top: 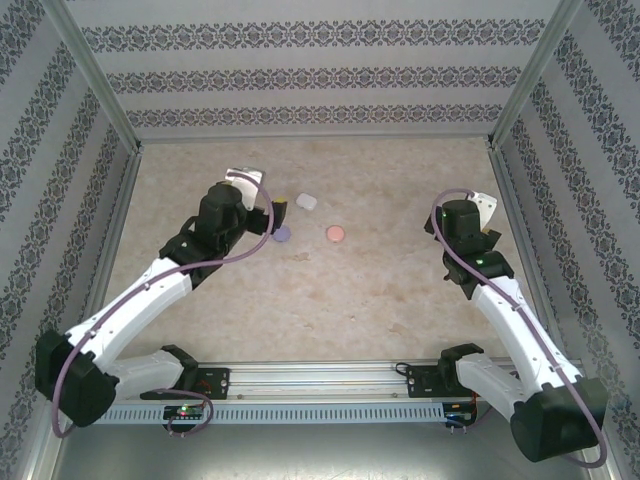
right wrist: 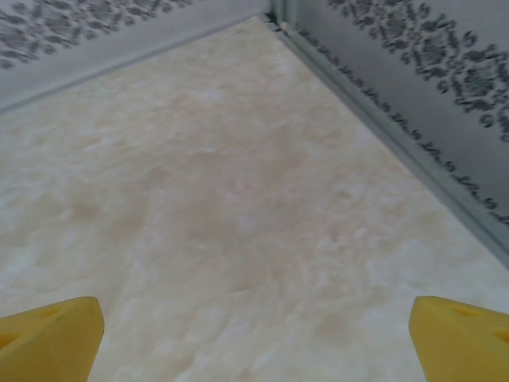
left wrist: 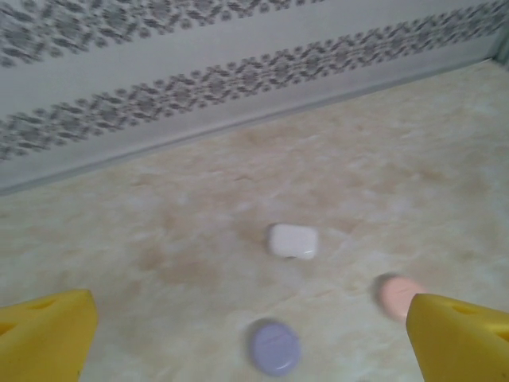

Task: Insert the wireless bluetooth earbuds into the charging case

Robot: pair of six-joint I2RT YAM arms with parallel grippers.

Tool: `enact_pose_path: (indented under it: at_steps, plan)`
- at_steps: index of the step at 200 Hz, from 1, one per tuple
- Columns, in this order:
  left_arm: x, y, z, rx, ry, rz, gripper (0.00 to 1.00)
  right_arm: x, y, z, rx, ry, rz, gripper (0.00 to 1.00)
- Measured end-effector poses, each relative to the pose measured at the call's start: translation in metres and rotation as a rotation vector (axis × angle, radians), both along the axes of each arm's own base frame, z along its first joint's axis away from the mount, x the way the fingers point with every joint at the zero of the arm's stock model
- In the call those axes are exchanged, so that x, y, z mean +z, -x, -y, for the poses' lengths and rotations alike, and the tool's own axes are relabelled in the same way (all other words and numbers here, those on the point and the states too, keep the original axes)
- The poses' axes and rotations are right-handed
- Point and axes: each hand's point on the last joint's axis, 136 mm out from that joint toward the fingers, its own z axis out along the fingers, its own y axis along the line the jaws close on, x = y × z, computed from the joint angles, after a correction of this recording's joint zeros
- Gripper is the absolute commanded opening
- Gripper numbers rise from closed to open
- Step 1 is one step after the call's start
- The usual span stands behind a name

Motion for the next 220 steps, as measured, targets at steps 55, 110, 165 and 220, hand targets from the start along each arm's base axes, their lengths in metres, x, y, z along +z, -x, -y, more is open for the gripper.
enact_pose_path:
  at_steps: [55, 110, 165, 220]
  plan:
    - [-0.027, 0.014, -0.092, 0.228, -0.040, 0.095, 0.99, -0.039, -0.023, 0.008, 0.085, 0.167, 0.009, 0.98]
    - [-0.120, 0.022, -0.151, 0.367, -0.068, 0.059, 0.99, -0.096, -0.046, 0.008, 0.152, 0.231, -0.015, 0.98]
    - [-0.188, 0.005, -0.146, 0.311, -0.056, -0.017, 0.99, -0.097, -0.063, -0.008, 0.251, 0.224, 0.145, 0.98]
    - [-0.213, -0.018, -0.143, 0.255, -0.015, -0.056, 0.99, -0.118, -0.074, -0.016, 0.369, 0.165, 0.143, 0.98]
